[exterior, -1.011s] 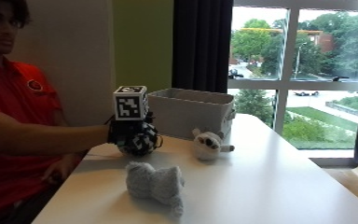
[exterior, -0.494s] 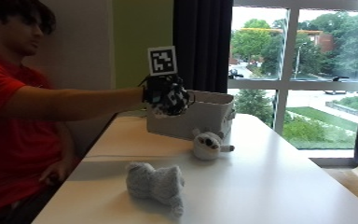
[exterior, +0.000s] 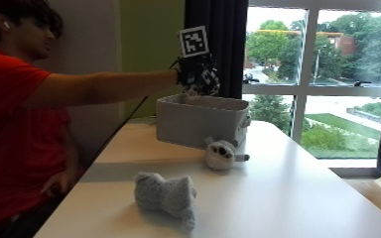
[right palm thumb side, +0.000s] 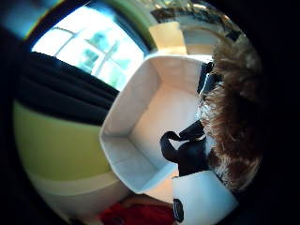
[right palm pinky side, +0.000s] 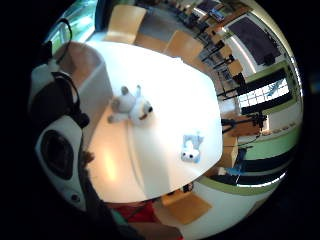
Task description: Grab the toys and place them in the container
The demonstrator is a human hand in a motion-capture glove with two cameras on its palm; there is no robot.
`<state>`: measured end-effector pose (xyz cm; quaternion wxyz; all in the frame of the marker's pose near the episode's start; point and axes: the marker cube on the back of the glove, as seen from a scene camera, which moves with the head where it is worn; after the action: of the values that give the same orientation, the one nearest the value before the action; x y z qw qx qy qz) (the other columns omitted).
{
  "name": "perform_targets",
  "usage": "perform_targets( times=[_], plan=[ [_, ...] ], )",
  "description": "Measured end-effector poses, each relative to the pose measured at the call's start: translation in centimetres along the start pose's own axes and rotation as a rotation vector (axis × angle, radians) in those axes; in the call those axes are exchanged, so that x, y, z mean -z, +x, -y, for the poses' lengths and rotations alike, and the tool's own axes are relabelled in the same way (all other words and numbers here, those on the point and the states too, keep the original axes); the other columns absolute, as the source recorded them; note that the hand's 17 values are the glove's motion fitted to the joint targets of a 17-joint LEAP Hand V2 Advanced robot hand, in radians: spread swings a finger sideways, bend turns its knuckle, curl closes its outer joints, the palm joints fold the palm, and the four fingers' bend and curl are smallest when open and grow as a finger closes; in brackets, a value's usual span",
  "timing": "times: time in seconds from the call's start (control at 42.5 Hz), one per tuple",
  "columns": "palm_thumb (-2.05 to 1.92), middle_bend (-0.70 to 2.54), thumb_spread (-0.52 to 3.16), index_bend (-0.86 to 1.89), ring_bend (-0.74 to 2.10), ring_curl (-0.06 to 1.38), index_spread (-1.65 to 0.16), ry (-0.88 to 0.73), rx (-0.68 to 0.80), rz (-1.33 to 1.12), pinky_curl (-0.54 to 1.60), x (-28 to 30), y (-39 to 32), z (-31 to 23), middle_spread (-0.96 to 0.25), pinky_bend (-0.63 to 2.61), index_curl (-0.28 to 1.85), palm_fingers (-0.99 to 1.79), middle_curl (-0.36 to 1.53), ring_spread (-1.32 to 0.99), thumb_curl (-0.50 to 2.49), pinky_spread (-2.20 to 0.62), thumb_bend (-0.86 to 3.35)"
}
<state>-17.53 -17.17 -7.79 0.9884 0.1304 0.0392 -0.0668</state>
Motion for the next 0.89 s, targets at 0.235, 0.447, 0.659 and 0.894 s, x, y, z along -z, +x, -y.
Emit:
perform_targets(
  times=[0.235,0.447,0.659,0.894],
  plan=[
    [0.56,0.54,0.61,0.35,1.03,0.47,-0.47,0.021,0.078,0.055,0.39,-0.4,-7.0,3.3,-0.44,0.95,0.76,1.04,0.57,-0.43,1.0,-0.45,0.0],
    [0.53,0.43,0.69,0.23,0.97,0.45,-0.49,-0.037,0.085,0.113,0.39,-2.0,-10.1,4.0,-0.43,0.97,0.78,0.92,0.56,-0.43,1.01,-0.45,-0.01],
    [0.36,0.2,0.96,0.17,0.77,0.42,-0.49,-0.215,0.116,0.126,0.46,-3.3,-10.4,3.0,-0.32,1.12,0.75,0.31,0.5,-0.28,0.94,-0.31,-0.05],
    [0.03,0.15,1.16,0.27,0.38,0.26,-0.53,-0.097,0.138,0.076,0.4,-1.8,-5.5,0.7,-0.17,1.07,0.68,-0.02,0.43,-0.07,0.71,-0.09,-0.05]
  ],
)
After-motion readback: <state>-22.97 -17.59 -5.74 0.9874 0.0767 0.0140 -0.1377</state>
